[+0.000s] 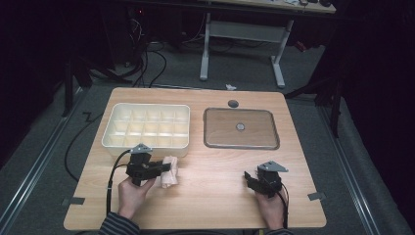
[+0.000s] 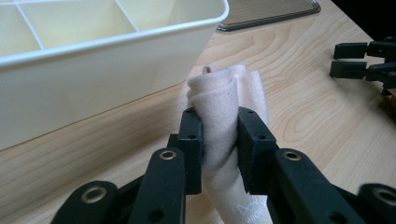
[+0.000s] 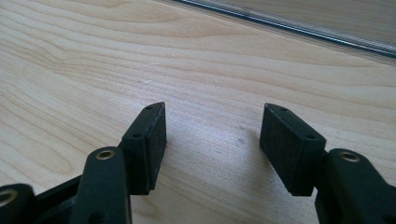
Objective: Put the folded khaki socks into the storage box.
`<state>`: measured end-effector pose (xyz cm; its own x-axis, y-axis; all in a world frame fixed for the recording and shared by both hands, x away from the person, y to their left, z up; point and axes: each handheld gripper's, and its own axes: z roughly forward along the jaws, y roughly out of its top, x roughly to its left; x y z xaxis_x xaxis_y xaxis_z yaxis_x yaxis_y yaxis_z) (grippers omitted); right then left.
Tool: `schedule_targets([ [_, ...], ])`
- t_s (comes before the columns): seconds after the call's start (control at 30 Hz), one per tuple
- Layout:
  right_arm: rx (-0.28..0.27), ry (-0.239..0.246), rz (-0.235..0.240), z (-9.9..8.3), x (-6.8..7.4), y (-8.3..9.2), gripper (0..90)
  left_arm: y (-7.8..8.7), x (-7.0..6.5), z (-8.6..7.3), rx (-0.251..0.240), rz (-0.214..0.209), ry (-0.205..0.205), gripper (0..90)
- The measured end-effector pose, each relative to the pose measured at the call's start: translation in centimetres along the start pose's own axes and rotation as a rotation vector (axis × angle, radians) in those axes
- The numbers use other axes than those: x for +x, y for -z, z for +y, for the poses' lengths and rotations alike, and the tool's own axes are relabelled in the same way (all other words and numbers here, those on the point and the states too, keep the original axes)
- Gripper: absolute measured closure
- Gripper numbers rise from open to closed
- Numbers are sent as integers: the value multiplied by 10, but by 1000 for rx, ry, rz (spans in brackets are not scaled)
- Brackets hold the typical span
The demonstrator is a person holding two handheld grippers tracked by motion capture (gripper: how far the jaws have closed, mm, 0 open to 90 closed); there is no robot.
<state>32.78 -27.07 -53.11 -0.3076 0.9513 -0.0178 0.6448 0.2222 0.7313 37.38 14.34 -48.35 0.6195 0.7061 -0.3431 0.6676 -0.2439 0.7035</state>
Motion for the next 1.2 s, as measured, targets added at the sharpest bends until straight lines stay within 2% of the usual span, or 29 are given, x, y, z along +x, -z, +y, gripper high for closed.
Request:
schedule_targets([
  [0.23, 1, -2, -2, 0, 0, 0, 399, 9, 3, -1, -11, 9, 3, 736],
  [0.47, 1, -1, -3, 0, 0, 0, 399, 19, 7, 1, -32, 15, 25, 736],
  [0.7, 1, -2, -2, 0, 0, 0, 399, 26, 10, 4, -40, 31, 22, 735],
  [1.2, 2, -2, -2, 0, 0, 0, 397, 41, 18, -4, -51, 49, 47, 730],
])
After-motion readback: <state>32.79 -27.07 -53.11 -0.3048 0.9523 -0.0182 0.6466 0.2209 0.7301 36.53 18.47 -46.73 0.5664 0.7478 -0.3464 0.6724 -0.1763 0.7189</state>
